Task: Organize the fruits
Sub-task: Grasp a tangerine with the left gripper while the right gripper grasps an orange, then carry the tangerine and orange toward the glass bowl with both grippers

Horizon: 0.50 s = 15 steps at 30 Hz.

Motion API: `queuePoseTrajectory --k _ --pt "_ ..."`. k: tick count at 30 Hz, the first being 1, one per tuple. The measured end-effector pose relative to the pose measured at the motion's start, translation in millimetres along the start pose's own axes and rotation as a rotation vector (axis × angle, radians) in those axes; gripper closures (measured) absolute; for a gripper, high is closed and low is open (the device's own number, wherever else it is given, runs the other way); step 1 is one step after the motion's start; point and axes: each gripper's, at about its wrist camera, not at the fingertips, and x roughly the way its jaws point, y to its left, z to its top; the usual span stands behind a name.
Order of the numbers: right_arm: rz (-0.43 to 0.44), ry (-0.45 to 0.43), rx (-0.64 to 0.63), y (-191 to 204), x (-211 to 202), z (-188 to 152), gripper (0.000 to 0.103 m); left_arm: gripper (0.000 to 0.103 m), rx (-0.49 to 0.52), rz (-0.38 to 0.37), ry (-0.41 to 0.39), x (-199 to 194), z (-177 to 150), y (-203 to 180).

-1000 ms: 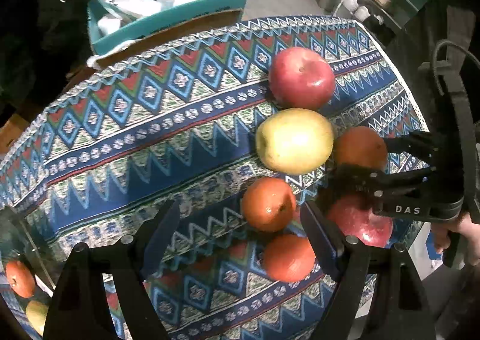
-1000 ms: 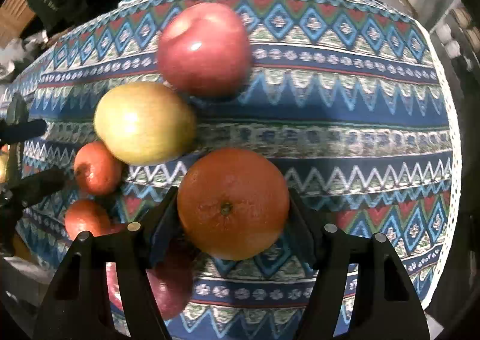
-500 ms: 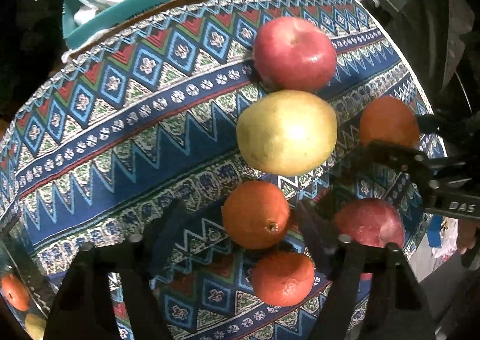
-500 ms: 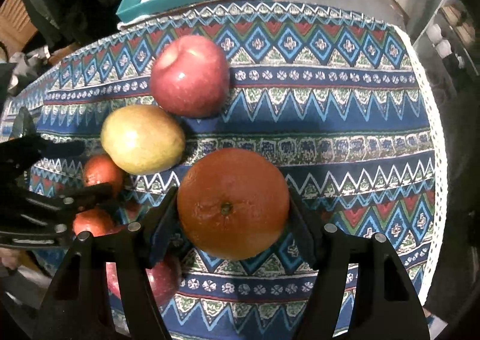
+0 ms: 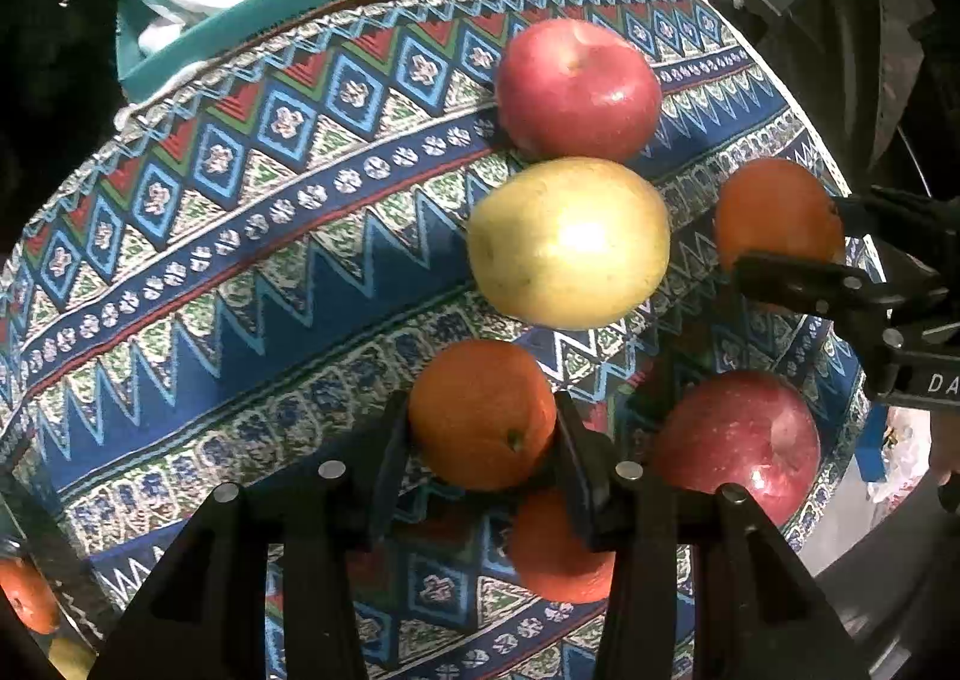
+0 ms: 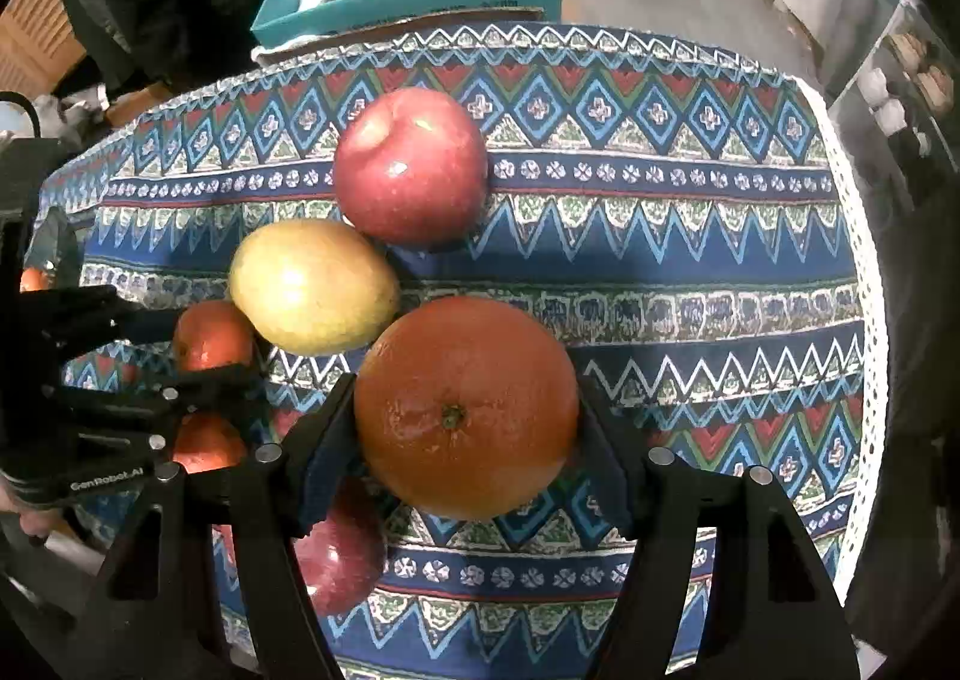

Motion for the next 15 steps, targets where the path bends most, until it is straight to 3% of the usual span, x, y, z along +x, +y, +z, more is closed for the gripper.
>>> queuePoseTrajectory --k 15 --pt "0.012 -0.062 -0.06 23.5 -26.5 14.8 0.034 0.057 -0.015 0.025 -0.087 -50.2 -10.3 13.7"
